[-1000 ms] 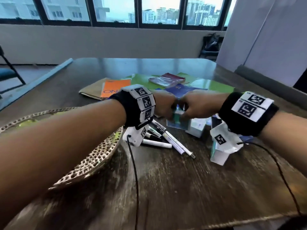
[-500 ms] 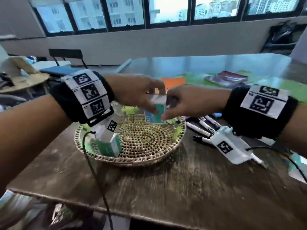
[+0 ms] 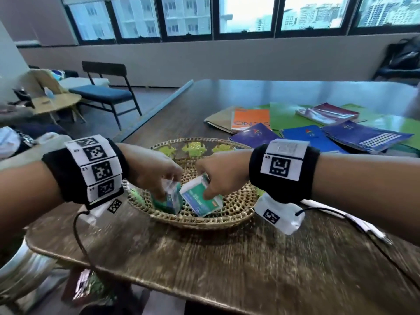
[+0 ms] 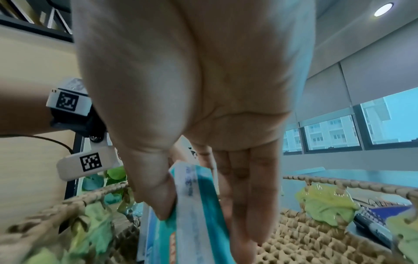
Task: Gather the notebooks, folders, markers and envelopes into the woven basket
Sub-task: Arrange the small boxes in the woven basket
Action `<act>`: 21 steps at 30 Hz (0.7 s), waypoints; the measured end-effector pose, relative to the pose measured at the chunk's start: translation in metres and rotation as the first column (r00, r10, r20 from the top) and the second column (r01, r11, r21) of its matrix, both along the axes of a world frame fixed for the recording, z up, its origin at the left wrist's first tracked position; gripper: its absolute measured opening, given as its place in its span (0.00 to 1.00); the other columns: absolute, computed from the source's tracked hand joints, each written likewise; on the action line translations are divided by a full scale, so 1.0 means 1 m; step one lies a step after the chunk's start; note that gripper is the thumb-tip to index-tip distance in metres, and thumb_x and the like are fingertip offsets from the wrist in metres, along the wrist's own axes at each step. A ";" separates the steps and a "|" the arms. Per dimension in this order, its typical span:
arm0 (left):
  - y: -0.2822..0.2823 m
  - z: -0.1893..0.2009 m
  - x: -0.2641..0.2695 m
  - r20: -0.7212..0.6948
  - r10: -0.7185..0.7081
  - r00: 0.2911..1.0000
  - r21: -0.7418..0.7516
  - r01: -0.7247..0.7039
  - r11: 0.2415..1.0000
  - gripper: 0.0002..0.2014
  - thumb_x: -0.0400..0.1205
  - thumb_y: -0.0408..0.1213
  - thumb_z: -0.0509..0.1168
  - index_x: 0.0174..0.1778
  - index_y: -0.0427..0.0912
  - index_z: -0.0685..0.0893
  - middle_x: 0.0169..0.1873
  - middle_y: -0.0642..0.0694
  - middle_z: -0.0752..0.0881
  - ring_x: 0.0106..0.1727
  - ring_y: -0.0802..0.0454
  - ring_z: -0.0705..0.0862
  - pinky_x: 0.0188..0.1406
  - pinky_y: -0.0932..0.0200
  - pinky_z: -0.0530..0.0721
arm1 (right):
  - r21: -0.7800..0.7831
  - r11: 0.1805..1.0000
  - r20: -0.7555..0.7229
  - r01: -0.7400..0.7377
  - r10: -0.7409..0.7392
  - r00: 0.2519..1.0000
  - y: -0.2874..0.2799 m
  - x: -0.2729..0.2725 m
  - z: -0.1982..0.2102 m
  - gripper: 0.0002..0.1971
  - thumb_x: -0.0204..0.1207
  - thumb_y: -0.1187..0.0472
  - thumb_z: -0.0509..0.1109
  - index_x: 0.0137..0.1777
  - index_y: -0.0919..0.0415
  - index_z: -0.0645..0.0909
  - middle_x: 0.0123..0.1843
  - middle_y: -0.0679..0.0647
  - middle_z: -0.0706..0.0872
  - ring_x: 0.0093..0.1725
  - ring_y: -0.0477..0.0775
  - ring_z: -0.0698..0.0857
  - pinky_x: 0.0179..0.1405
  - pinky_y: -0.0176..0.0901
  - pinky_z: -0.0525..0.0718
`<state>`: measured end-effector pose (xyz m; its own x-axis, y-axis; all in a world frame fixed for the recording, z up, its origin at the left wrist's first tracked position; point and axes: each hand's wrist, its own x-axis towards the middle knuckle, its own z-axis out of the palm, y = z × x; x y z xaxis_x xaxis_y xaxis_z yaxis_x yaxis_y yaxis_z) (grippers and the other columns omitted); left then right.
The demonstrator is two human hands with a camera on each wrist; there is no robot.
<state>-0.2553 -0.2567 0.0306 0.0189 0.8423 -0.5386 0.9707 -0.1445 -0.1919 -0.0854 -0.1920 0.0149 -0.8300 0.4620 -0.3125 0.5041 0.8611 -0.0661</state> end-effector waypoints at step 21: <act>-0.002 0.004 -0.013 0.219 0.245 0.944 -0.114 -0.225 0.968 0.42 0.71 0.59 0.77 0.78 0.64 0.61 0.70 0.57 0.76 0.66 0.56 0.79 0.70 0.51 0.79 | 0.082 0.993 0.056 -0.087 0.082 0.995 -0.009 -0.037 0.006 0.15 0.83 0.46 0.70 0.50 0.59 0.80 0.42 0.51 0.89 0.40 0.50 0.87 0.29 0.39 0.77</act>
